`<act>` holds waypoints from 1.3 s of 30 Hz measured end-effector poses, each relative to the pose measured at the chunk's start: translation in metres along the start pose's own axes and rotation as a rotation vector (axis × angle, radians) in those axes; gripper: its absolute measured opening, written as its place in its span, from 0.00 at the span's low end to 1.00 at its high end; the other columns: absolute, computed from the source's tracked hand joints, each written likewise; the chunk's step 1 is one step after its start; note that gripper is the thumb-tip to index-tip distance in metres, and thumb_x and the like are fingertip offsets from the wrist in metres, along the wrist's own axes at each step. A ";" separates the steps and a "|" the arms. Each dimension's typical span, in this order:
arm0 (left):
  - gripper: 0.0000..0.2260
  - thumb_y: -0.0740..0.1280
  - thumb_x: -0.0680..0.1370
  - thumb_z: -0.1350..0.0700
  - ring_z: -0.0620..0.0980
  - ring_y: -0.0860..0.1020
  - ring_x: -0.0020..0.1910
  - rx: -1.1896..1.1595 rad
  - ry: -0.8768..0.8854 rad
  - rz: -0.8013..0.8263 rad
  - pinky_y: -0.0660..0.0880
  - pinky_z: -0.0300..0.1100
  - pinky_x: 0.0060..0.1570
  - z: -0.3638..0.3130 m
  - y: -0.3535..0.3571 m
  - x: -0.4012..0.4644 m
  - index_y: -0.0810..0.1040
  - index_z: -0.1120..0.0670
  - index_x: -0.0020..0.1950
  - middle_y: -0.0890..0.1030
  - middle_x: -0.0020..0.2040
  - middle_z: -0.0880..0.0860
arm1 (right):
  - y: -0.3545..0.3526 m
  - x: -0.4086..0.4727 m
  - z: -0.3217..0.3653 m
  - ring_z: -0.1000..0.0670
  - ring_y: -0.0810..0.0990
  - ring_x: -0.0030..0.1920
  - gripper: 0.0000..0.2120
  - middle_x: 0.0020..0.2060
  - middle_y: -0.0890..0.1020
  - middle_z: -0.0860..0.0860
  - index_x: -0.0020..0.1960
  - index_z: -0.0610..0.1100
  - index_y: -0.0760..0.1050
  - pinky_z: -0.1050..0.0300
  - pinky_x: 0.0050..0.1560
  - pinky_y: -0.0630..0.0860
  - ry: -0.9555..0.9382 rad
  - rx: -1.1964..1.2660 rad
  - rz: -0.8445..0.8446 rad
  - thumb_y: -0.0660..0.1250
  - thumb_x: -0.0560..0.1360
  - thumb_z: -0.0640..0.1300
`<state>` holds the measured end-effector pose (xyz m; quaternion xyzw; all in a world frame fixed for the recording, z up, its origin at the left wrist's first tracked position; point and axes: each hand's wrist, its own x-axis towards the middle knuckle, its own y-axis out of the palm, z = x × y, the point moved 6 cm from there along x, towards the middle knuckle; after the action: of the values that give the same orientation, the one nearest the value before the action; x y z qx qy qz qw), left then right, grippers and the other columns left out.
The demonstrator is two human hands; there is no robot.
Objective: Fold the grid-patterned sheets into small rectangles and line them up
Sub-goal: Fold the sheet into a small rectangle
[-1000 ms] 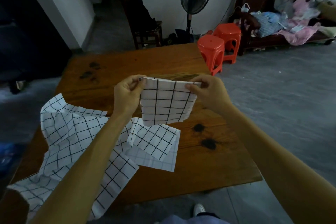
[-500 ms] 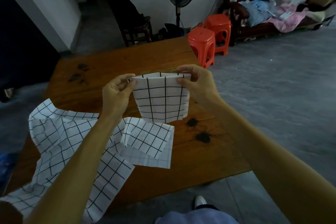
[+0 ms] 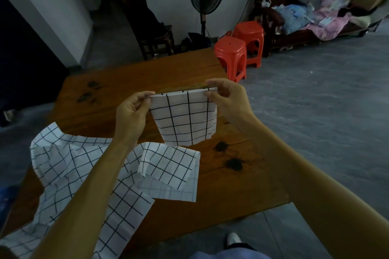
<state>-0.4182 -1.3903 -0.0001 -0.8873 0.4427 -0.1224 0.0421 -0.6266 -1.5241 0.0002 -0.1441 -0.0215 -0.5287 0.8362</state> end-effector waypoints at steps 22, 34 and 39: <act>0.09 0.66 0.78 0.56 0.37 0.78 0.49 0.422 0.328 0.214 0.74 0.30 0.49 -0.042 0.066 0.002 0.79 0.50 0.58 0.80 0.49 0.44 | 0.019 0.005 0.028 0.59 0.80 0.41 0.15 0.41 0.81 0.57 0.58 0.52 0.78 0.62 0.43 0.78 -0.226 -0.140 0.093 0.72 0.74 0.42; 0.07 0.67 0.78 0.58 0.36 0.78 0.47 0.423 0.347 0.158 0.74 0.27 0.47 -0.042 0.055 0.004 0.81 0.53 0.55 0.80 0.47 0.44 | 0.021 0.006 0.022 0.55 0.82 0.45 0.13 0.43 0.83 0.54 0.59 0.50 0.79 0.51 0.49 0.81 -0.198 -0.134 0.083 0.71 0.75 0.42; 0.07 0.67 0.77 0.58 0.36 0.77 0.44 0.492 0.351 0.155 0.73 0.27 0.44 -0.039 0.050 0.004 0.81 0.54 0.55 0.80 0.46 0.45 | 0.022 0.005 0.023 0.62 0.79 0.41 0.13 0.39 0.80 0.59 0.59 0.49 0.78 0.64 0.42 0.77 -0.205 -0.163 0.107 0.71 0.75 0.45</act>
<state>-0.4648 -1.4228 0.0291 -0.7793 0.4668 -0.3736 0.1877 -0.6017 -1.5138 0.0187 -0.2657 -0.0562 -0.4658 0.8422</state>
